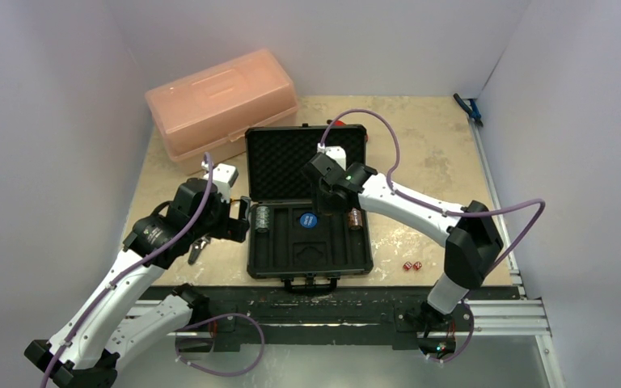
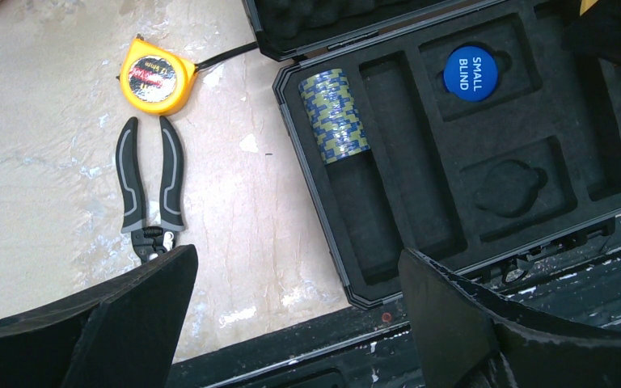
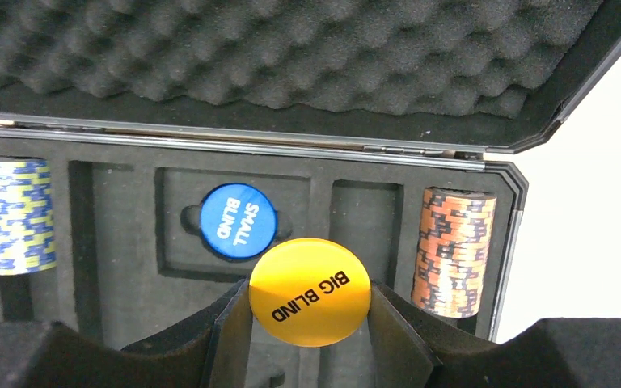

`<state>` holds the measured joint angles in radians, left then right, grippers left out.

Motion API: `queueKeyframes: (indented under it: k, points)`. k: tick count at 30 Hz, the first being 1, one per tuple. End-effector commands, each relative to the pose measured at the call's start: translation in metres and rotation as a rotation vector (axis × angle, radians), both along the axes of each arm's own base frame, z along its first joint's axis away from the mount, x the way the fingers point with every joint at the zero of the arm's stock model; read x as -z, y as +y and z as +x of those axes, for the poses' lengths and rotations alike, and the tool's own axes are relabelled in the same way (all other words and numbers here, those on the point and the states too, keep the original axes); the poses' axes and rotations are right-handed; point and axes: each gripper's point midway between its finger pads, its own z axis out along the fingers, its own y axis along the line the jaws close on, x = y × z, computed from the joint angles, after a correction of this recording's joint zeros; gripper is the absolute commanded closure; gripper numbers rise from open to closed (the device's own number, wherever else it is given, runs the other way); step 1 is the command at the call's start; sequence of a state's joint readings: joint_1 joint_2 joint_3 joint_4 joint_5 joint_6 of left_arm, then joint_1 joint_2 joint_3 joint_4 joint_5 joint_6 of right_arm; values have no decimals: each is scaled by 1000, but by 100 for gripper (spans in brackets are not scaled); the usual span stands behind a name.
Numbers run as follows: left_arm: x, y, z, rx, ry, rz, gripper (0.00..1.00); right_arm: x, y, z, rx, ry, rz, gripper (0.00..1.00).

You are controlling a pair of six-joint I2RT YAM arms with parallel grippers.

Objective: Pack up texas hold em set

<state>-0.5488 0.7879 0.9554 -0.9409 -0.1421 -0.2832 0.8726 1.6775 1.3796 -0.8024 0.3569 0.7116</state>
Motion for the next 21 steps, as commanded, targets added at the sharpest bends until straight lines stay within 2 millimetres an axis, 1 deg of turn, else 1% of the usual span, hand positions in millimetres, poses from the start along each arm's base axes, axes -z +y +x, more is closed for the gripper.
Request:
queueKeyframes:
  k: [1, 9, 12, 15, 17, 19, 21]
  points:
    - [-6, 0, 4, 10, -29, -1, 5, -14, 2, -11, 26, -16, 44, 68]
    - [-7, 0, 3, 12, -34, -6, 5, -16, 15, -37, 6, 9, 75, 70]
    - [-8, 0, 2, 15, -36, -11, 5, -15, 23, -48, -7, 15, 93, 71]
    - [-9, -1, 2, 16, -40, -15, 5, -10, 33, -61, -24, 31, 107, 73]
    - [-9, -1, 1, 18, -40, -17, 5, -5, 38, -69, -29, 42, 100, 77]
    - [-9, -1, 1, 19, -40, -19, 5, 0, 42, -75, -33, 51, 95, 84]
    - [-9, -1, 1, 20, -42, -21, 5, 3, 47, -82, -43, 58, 99, 89]
